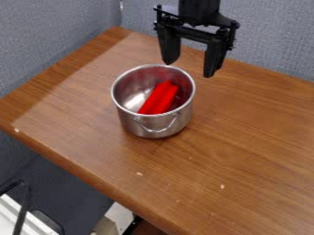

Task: Move the red object from the metal pot to the table

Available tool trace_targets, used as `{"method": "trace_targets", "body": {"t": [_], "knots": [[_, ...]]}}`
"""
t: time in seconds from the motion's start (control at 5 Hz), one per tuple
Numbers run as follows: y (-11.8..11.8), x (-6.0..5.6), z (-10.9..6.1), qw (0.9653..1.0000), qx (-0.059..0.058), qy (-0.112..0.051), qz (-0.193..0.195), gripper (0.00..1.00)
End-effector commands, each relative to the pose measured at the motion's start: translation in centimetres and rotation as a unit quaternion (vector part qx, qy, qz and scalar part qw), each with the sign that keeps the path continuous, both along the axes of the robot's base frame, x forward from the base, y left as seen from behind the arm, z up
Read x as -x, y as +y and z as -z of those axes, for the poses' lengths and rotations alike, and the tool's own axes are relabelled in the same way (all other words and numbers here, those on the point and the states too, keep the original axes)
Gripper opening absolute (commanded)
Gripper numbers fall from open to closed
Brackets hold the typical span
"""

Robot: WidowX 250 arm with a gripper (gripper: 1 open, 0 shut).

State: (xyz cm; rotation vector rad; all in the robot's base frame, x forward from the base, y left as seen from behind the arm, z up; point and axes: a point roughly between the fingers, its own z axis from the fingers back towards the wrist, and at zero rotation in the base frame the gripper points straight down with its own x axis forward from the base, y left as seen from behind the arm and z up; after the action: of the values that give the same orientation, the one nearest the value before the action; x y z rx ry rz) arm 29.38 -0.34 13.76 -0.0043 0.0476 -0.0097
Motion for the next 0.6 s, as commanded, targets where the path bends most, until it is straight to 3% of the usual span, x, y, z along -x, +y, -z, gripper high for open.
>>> {"method": "trace_targets", "body": {"t": [0.0, 0.2, 0.4], "knots": [[0.1, 0.2, 0.6, 0.9999, 0.001, 0.011, 0.002, 1.00], [1.4, 1.1, 1.5, 0.9997, 0.000, 0.023, 0.010, 1.00], [2.9, 1.4, 1.9, 0.9998, -0.010, 0.014, 0.014, 1.00]]}}
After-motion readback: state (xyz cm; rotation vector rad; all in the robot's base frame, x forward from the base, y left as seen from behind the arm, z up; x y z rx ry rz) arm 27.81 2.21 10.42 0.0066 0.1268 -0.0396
